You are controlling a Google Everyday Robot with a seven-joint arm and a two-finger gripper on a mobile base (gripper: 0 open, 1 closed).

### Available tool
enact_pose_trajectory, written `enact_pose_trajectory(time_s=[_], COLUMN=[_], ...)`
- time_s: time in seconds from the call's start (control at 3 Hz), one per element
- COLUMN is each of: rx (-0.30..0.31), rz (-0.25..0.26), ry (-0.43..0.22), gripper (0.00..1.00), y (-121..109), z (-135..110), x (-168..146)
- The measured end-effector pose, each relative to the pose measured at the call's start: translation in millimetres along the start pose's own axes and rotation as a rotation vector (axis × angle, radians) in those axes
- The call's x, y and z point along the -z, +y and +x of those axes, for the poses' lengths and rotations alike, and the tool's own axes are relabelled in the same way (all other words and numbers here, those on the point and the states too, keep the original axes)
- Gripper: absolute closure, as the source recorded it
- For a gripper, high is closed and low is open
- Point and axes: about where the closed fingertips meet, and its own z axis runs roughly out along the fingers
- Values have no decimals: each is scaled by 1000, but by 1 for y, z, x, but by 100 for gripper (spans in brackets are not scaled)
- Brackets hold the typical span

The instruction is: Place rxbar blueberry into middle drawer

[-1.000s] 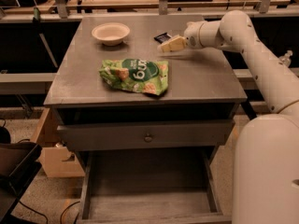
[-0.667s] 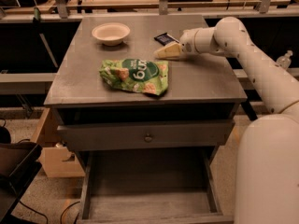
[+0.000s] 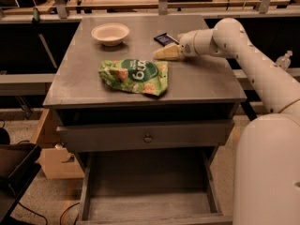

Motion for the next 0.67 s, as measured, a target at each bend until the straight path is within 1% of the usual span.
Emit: enact_pose_trajectory(time_s=[0.33,0.67], rx=[0,0], rz=[0,0], ry=[0,0], gripper=[73,95], y=[-1,-1], z=[-8,-10], x=[4,4])
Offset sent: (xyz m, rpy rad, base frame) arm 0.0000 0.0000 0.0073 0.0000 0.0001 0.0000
